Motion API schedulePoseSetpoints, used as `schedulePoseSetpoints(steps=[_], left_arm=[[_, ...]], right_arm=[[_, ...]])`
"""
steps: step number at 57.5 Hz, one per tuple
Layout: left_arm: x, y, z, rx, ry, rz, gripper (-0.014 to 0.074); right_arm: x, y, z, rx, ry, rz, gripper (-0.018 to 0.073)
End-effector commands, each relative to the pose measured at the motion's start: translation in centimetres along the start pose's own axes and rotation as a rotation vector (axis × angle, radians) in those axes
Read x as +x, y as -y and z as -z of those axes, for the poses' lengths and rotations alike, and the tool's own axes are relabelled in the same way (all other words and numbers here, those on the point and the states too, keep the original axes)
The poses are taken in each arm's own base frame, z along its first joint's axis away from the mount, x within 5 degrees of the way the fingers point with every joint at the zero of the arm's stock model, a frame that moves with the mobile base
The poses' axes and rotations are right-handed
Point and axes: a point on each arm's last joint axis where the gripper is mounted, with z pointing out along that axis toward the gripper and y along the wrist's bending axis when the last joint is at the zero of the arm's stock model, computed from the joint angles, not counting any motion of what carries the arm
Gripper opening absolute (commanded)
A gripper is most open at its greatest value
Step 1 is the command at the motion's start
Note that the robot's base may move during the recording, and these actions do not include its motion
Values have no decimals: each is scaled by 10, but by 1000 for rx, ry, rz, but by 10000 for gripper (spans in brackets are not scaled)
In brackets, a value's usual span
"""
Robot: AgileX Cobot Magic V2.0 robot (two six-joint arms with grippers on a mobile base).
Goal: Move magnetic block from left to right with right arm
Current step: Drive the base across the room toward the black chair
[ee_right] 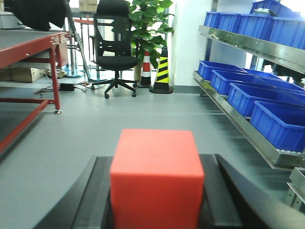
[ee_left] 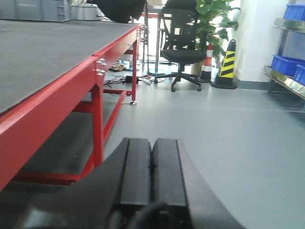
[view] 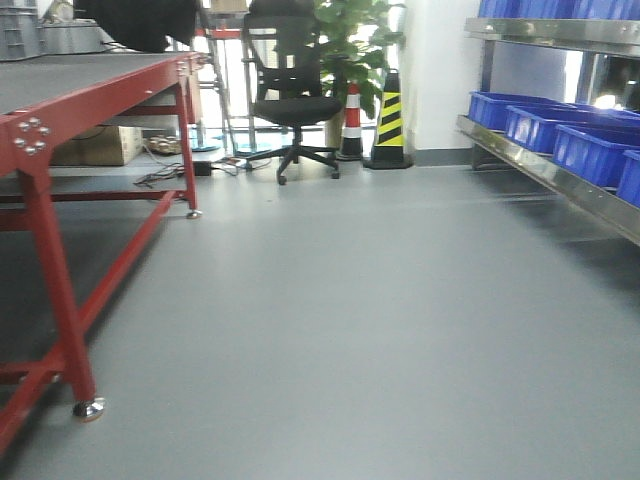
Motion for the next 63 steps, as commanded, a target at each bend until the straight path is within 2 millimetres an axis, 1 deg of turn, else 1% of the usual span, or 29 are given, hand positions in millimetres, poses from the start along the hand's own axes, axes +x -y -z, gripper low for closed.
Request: schedulePoseSetpoints(steps=[1, 63], left_arm=[[-6, 0, 1, 0, 85, 10, -126], [-6, 0, 1, 0, 85, 10, -126]], right_arm=[[-17, 1, 1, 9, 110, 5, 256], [-17, 1, 1, 9, 110, 5, 256]])
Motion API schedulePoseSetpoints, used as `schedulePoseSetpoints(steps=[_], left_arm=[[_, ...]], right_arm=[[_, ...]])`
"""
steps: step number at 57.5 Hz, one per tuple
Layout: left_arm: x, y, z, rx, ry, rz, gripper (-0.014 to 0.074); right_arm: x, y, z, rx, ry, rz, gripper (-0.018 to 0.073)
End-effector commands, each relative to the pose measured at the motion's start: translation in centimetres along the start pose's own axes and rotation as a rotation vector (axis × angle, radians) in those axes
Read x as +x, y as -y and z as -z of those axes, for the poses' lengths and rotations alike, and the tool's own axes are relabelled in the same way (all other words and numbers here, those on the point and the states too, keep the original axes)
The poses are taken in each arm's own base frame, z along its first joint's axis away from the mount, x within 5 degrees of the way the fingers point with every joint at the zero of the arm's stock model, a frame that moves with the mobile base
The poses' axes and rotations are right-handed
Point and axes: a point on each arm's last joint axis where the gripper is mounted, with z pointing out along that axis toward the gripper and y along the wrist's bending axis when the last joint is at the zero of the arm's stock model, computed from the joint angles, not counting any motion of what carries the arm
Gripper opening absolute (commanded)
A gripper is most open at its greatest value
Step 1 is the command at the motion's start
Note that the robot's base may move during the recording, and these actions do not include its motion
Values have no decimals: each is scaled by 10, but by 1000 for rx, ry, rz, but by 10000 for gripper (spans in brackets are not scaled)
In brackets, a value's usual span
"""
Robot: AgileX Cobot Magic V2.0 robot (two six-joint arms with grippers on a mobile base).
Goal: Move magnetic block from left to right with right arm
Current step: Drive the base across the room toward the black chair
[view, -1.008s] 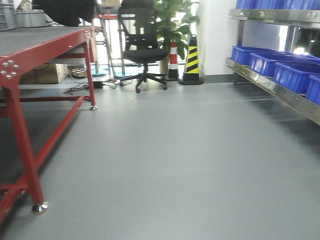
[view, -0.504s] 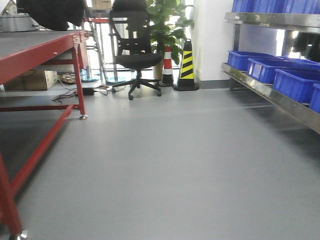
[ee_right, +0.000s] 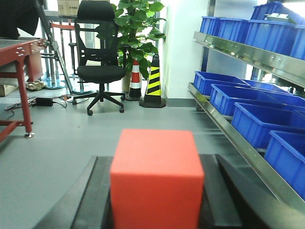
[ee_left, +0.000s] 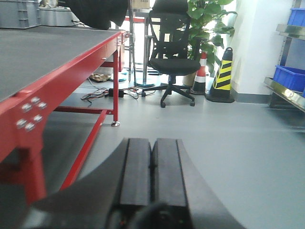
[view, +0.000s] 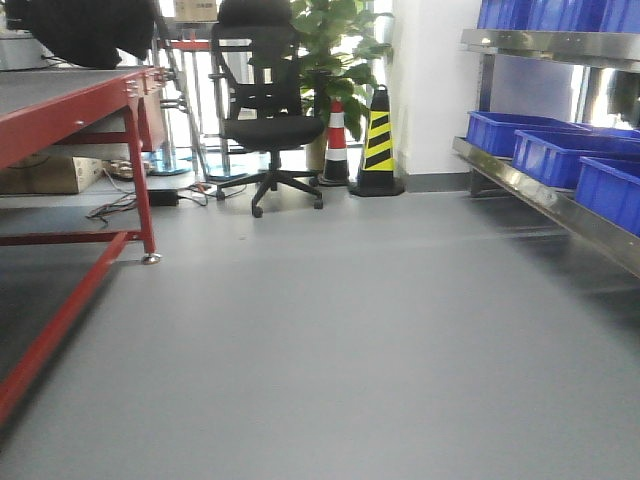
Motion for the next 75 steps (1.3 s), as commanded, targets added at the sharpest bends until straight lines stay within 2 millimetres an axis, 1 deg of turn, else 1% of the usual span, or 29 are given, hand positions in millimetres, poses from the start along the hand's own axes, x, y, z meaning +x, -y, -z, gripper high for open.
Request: schedulePoseSetpoints(steps=[1, 75], left_arm=[[-6, 0, 1, 0, 85, 10, -126], [-5, 0, 1, 0, 83, 10, -126]], right_arm=[[-17, 1, 1, 9, 110, 5, 256], [-17, 1, 1, 9, 110, 5, 256]])
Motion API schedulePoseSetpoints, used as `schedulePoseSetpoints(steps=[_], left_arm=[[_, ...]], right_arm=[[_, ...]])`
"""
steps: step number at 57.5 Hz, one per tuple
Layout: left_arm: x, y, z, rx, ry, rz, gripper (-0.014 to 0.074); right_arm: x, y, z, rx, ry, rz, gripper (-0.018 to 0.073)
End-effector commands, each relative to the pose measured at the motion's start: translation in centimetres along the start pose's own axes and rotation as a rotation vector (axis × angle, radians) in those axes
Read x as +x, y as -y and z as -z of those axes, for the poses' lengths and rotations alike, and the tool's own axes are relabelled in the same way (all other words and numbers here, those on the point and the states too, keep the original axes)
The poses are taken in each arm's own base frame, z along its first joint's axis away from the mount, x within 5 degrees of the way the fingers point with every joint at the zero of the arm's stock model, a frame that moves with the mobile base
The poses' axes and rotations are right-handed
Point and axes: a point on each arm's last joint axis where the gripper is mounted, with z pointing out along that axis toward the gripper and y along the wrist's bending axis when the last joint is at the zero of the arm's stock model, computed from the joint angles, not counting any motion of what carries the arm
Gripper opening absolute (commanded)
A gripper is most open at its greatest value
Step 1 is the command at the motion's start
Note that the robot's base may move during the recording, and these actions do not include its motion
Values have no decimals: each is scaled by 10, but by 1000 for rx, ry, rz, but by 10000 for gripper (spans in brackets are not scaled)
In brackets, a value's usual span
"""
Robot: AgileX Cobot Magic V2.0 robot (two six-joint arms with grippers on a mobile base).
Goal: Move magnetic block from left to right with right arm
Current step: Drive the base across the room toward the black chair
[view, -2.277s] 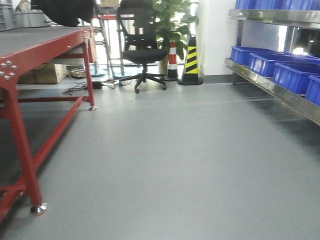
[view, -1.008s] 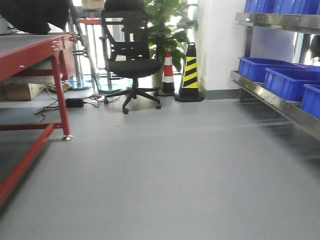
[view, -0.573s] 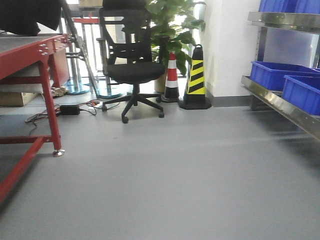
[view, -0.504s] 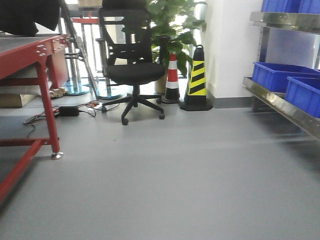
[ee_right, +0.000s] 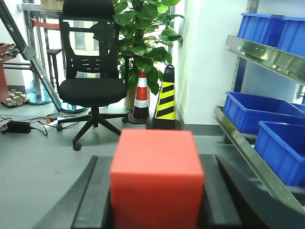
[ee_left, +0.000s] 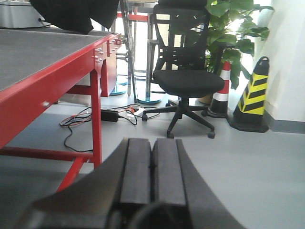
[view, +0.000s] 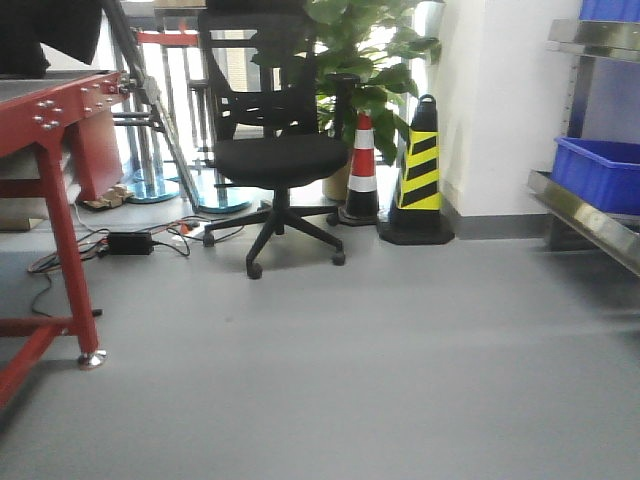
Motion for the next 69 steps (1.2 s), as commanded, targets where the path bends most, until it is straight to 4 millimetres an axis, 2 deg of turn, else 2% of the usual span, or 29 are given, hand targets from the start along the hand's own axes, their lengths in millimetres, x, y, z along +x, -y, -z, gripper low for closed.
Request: schedulePoseSetpoints(steps=[1, 69], left_arm=[[-5, 0, 1, 0, 83, 10, -126], [-5, 0, 1, 0, 81, 10, -126]], right_arm=[[-17, 1, 1, 9, 110, 5, 256], [-17, 1, 1, 9, 110, 5, 256]])
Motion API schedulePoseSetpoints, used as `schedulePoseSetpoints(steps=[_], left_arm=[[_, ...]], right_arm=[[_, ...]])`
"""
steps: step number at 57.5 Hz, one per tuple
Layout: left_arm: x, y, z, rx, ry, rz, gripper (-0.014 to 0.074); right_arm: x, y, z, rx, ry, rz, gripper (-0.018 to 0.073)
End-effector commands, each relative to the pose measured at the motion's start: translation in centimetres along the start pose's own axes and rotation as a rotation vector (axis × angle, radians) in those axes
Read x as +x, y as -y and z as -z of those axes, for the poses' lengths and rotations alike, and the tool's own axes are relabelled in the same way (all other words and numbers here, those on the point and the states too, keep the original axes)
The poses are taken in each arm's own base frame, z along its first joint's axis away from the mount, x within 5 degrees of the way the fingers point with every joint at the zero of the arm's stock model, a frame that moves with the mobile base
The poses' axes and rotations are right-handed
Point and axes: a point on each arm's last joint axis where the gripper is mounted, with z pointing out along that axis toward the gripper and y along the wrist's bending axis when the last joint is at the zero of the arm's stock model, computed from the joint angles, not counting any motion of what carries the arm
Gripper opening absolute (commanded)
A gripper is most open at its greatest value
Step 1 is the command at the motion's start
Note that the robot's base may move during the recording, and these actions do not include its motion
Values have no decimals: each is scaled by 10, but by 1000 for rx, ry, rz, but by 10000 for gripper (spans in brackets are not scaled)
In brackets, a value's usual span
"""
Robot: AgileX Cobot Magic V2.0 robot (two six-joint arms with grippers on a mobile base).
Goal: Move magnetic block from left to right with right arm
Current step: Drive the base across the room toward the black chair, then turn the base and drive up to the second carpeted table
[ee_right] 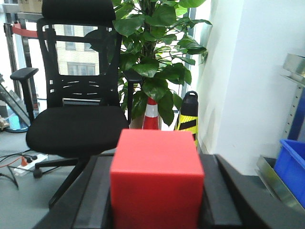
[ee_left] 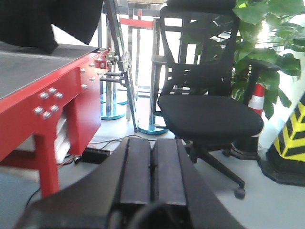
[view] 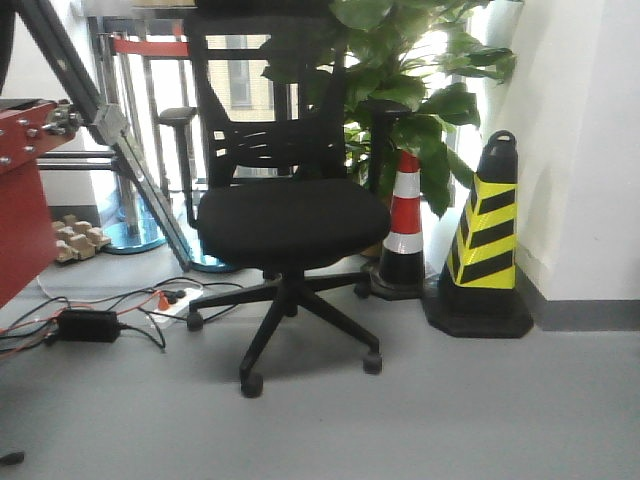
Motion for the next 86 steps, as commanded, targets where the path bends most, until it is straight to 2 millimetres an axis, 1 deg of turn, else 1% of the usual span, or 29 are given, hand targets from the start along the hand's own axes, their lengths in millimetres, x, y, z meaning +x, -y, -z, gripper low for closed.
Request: schedulePoseSetpoints(steps=[1, 86], left_arm=[[-5, 0, 1, 0, 81, 10, -126], [-5, 0, 1, 0, 81, 10, -126]], right_arm=[[-17, 1, 1, 9, 110, 5, 256], [-17, 1, 1, 9, 110, 5, 256]])
